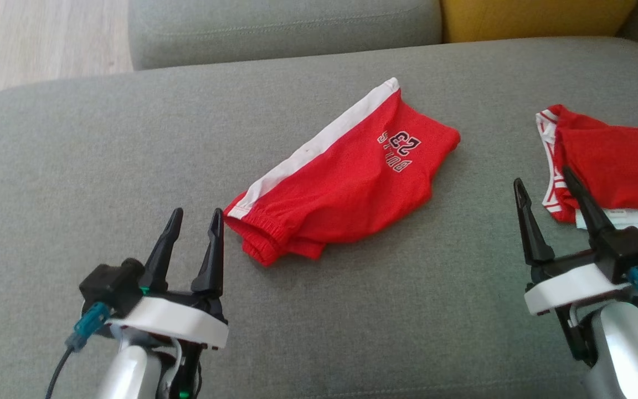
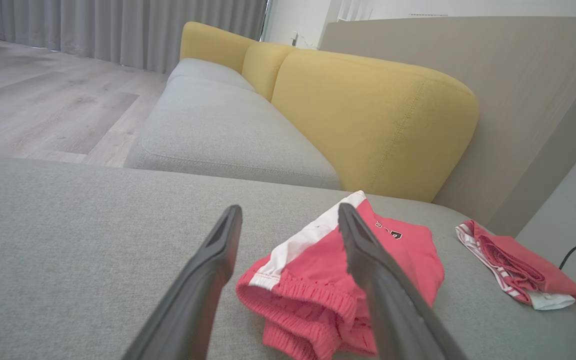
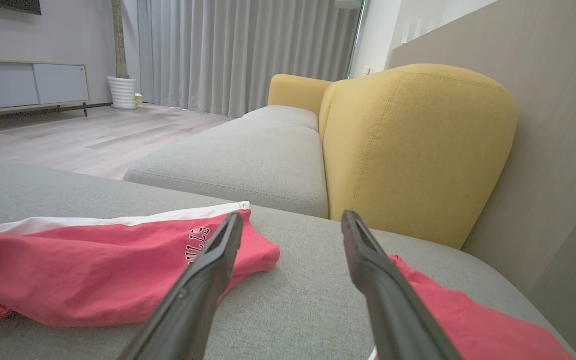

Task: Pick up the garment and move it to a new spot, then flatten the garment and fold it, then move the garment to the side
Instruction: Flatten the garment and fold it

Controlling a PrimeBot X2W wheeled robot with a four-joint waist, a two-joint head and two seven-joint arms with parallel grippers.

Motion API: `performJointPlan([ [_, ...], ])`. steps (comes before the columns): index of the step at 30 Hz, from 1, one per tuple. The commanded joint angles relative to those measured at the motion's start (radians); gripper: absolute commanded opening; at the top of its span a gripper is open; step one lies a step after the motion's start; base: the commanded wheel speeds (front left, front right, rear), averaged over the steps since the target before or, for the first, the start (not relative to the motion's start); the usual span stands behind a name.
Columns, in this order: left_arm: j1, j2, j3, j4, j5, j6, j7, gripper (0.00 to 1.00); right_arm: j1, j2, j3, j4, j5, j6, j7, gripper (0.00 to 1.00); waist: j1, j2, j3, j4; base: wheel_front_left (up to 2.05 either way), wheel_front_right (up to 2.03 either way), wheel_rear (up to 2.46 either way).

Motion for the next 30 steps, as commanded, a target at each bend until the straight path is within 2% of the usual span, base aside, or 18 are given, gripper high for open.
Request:
performJointPlan([
  [1, -0.048, -0.001, 0.045, -0.032, 0.017, -0.010, -0.012, 1.00, -0.016, 0.002, 0.005, -0.053, -0.011, 0.003, 0.007, 1.00, 0.0001, -0.0001, 0.010, 0.006, 0.00, 0.00, 0.00],
  [5, -0.070, -0.011, 0.063, -0.033, 0.035, -0.026, -0.012, 1.00, -0.017, 0.025, -0.016, -0.079, 0.009, 0.003, 0.033, 1.00, 0.0001, -0.0001, 0.033, 0.020, 0.00, 0.00, 0.00],
  [12, -0.096, -0.018, 0.061, -0.025, 0.044, -0.044, -0.012, 1.00, -0.086, 0.049, -0.048, -0.057, 0.129, 0.003, 0.129, 1.00, 0.0001, -0.0001, 0.076, 0.056, 0.00, 0.00, 0.00],
  [16, -0.114, -0.019, 0.043, -0.016, 0.053, -0.050, -0.012, 1.00, -0.156, 0.040, -0.045, -0.001, 0.214, 0.003, 0.223, 1.00, 0.0001, -0.0001, 0.111, 0.088, 0.00, 0.00, 0.00],
  [18, -0.127, -0.019, 0.025, -0.015, 0.083, -0.051, -0.012, 1.00, -0.195, 0.041, -0.059, 0.036, 0.278, 0.003, 0.283, 1.00, 0.0001, -0.0001, 0.131, 0.106, 0.00, 0.00, 0.00],
  [21, -0.139, -0.019, 0.010, -0.018, 0.068, -0.046, -0.012, 1.00, -0.252, 0.036, -0.089, 0.105, 0.351, 0.003, 0.373, 1.00, 0.0001, -0.0001, 0.155, 0.133, 0.00, 0.00, 0.00],
  [30, -0.170, -0.019, -0.026, -0.026, 0.040, -0.026, -0.012, 1.00, -0.397, 0.045, -0.178, 0.305, 0.446, 0.003, 0.559, 1.00, 0.0001, -0.0001, 0.205, 0.195, 0.00, 0.00, 0.00],
])
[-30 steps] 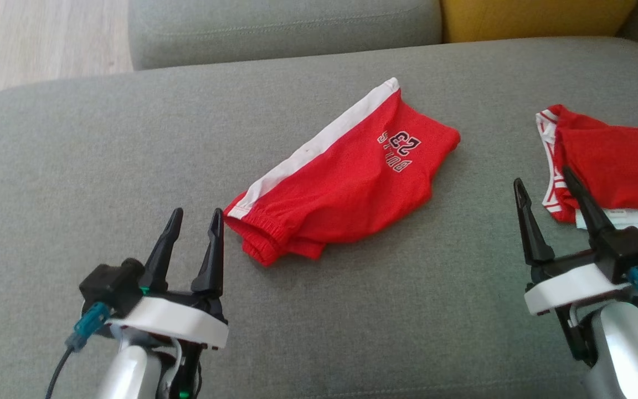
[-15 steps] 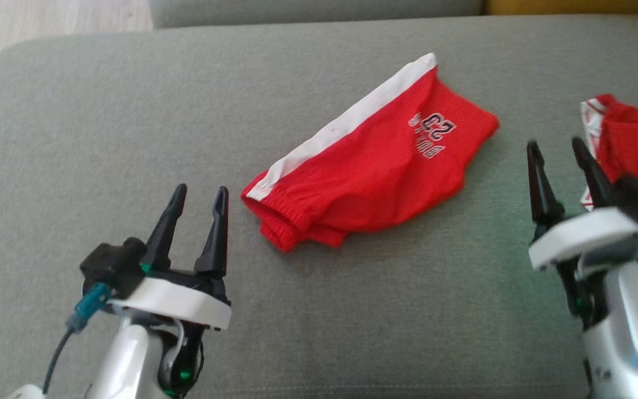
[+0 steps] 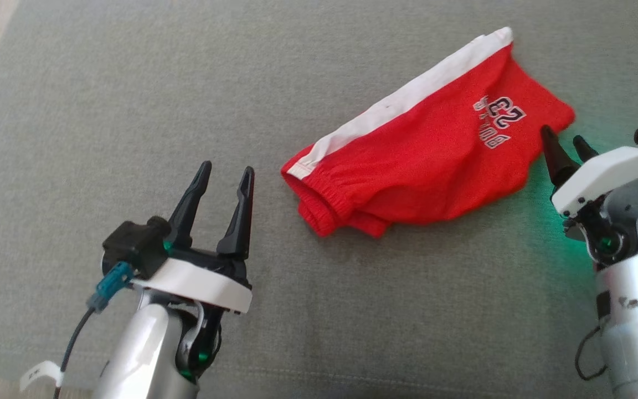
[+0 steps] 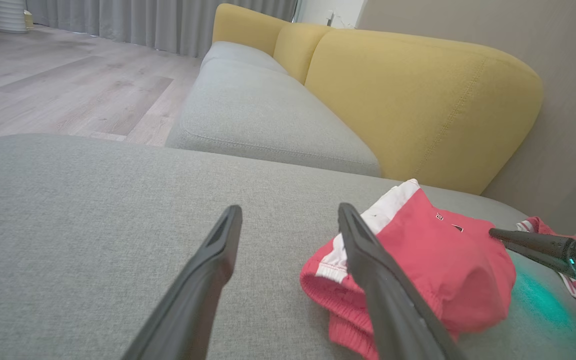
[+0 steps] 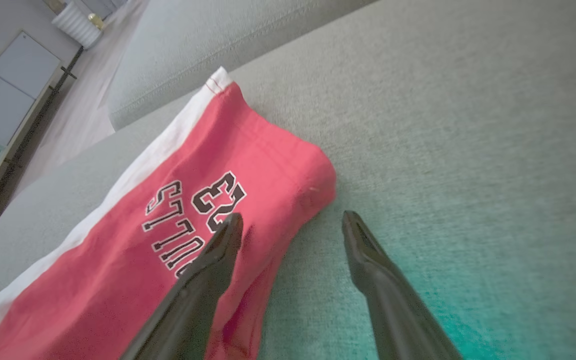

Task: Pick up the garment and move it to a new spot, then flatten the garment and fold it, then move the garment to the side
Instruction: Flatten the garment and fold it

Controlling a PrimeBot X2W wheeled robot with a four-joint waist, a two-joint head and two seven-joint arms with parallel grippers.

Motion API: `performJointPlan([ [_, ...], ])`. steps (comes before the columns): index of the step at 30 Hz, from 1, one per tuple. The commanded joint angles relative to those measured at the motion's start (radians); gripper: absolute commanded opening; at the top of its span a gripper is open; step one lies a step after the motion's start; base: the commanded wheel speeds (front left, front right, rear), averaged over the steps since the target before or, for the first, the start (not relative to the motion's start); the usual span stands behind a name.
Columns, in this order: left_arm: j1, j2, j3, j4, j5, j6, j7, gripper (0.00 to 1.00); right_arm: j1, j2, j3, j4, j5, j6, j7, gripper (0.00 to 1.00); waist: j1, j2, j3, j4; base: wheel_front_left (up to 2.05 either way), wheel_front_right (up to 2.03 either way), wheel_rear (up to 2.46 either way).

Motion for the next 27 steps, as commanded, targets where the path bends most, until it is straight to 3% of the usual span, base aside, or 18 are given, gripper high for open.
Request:
performJointPlan([
  [1, -0.045, 0.004, 0.025, -0.034, -0.008, 0.005, -0.012, 1.00, -0.037, -0.006, 0.012, -0.022, 0.001, 0.003, 0.007, 1.00, 0.0000, 0.0000, 0.011, 0.013, 0.00, 0.00, 0.00],
  [17, -0.075, 0.004, -0.005, -0.044, -0.036, 0.023, -0.012, 1.00, -0.205, -0.019, 0.015, 0.241, -0.068, 0.003, 0.108, 1.00, 0.0000, 0.0000, 0.048, 0.049, 0.00, 0.00, 0.00],
  [18, -0.076, 0.004, -0.005, -0.044, -0.037, 0.025, -0.012, 1.00, -0.211, -0.018, 0.016, 0.250, -0.064, 0.003, 0.107, 0.75, 0.0000, 0.0000, 0.047, 0.049, 0.00, 0.00, 0.00],
  [19, -0.076, 0.004, -0.004, -0.044, -0.038, 0.026, -0.012, 1.00, -0.217, -0.019, 0.015, 0.257, -0.060, 0.003, 0.101, 0.00, 0.0000, 0.0000, 0.045, 0.048, 0.00, 0.00, 0.00],
  [27, -0.073, 0.004, 0.006, -0.035, -0.037, 0.027, -0.012, 1.00, -0.225, -0.013, -0.007, 0.281, 0.003, 0.003, 0.021, 0.00, 0.0000, 0.0000, 0.023, 0.027, 0.00, 0.00, 0.00],
])
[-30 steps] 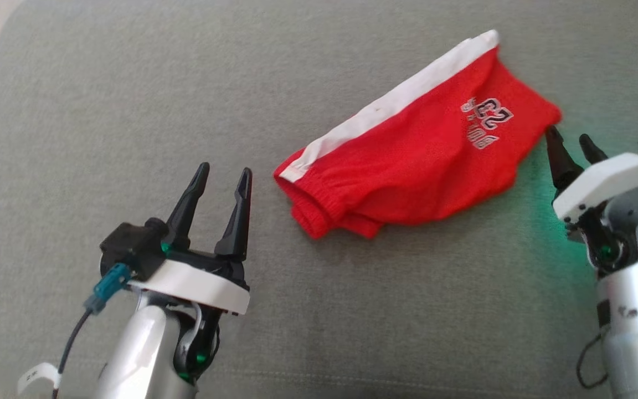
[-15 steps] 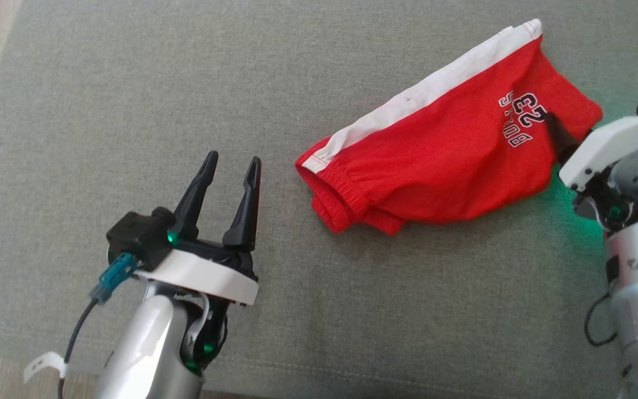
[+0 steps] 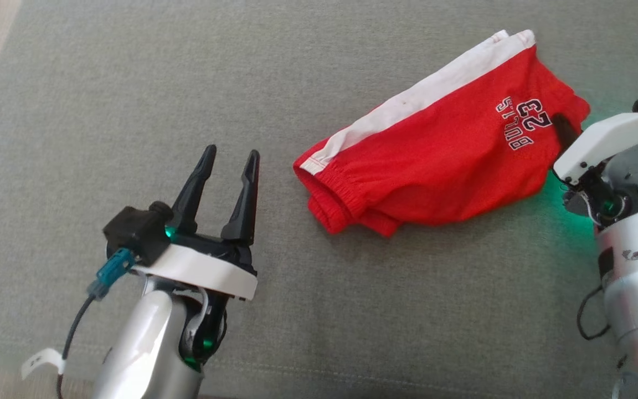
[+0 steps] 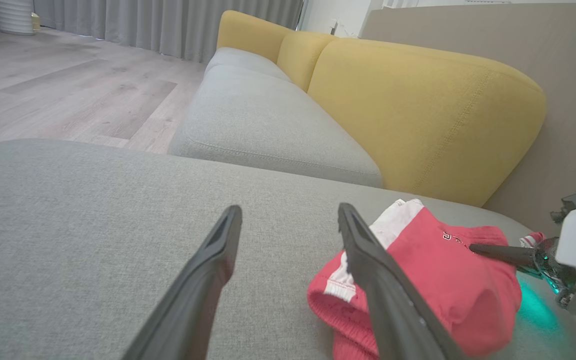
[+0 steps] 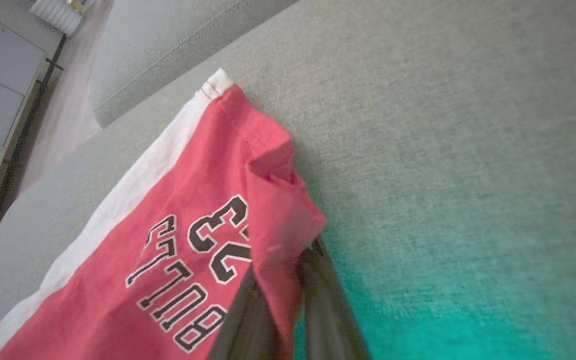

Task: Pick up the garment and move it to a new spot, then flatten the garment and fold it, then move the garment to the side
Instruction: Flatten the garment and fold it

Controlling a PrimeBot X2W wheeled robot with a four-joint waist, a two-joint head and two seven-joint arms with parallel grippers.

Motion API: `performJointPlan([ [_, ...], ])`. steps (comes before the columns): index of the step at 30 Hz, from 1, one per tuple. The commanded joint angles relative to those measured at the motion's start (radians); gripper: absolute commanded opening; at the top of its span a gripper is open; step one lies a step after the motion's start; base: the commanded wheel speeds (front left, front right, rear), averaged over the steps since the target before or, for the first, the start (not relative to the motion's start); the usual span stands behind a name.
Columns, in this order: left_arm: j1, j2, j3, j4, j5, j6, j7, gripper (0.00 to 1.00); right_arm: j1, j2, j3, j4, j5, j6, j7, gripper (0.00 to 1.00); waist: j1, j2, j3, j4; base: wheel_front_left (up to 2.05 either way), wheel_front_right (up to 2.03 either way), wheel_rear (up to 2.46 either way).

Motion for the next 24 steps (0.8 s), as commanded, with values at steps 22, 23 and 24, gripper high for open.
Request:
performJointPlan([
  [22, 0.025, 0.005, 0.051, -0.019, 0.022, -0.005, -0.012, 1.00, 0.259, 0.108, -0.191, -0.181, 0.003, 0.003, -0.253, 0.00, 0.0000, 0.0000, -0.118, -0.144, 0.00, 0.00, 0.00],
  [23, 0.027, 0.005, 0.049, -0.018, 0.023, -0.006, -0.012, 1.00, 0.266, 0.111, -0.191, -0.192, -0.006, 0.003, -0.253, 0.00, 0.0000, 0.0000, -0.120, -0.146, 0.00, 0.00, 0.00],
  [24, 0.029, 0.005, 0.047, -0.016, 0.023, -0.007, -0.012, 1.00, 0.270, 0.113, -0.189, -0.206, -0.016, 0.003, -0.256, 0.00, 0.0000, 0.0000, -0.122, -0.147, 0.00, 0.00, 0.00],
])
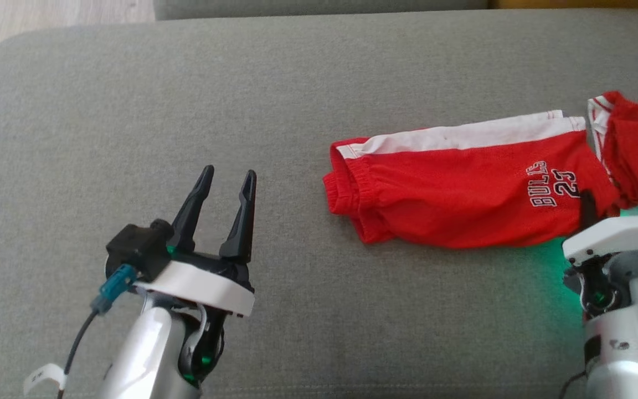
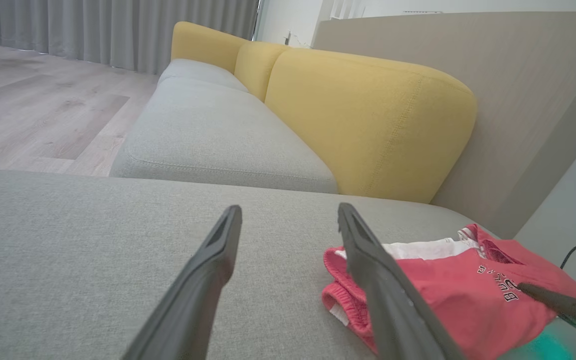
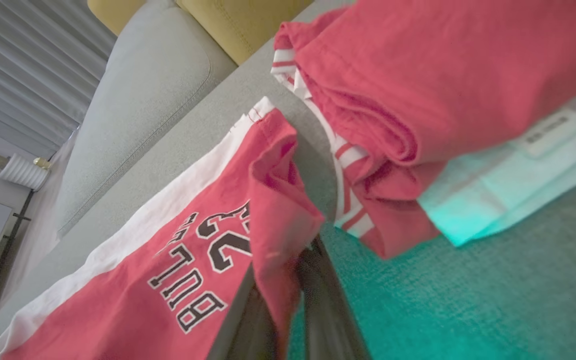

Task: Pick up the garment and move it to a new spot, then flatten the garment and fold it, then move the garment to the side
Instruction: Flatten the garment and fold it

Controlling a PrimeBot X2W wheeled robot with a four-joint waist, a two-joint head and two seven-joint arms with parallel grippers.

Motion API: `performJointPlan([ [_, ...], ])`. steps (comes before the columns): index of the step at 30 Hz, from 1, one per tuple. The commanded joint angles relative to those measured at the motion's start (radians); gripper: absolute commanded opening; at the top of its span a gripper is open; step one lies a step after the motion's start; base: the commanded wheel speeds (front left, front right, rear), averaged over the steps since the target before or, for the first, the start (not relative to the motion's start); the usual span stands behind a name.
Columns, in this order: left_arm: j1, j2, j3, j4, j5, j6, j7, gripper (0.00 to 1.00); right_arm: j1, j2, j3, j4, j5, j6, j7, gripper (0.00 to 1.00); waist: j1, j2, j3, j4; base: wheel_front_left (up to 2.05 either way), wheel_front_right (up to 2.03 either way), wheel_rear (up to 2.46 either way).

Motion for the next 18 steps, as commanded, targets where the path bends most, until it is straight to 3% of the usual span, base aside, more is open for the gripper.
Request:
performJointPlan([
  [1, -0.020, 0.005, 0.031, -0.025, 0.004, -0.006, -0.012, 1.00, -0.031, 0.002, 0.025, -0.056, -0.013, 0.003, -0.012, 0.00, 0.0000, -0.0001, -0.002, -0.002, 0.00, 0.00, 0.00],
  [9, -0.017, 0.005, 0.030, -0.007, -0.013, -0.005, -0.012, 1.00, -0.040, 0.004, 0.102, -0.136, -0.076, 0.003, -0.097, 0.00, 0.0000, -0.0001, -0.017, 0.021, 0.00, 0.00, 0.00],
  [18, -0.003, 0.005, 0.048, 0.000, -0.015, -0.008, -0.012, 1.00, 0.002, 0.005, 0.361, -0.226, 0.029, 0.003, -0.136, 0.00, 0.0000, -0.0001, -0.039, 0.054, 0.00, 0.00, 0.00],
])
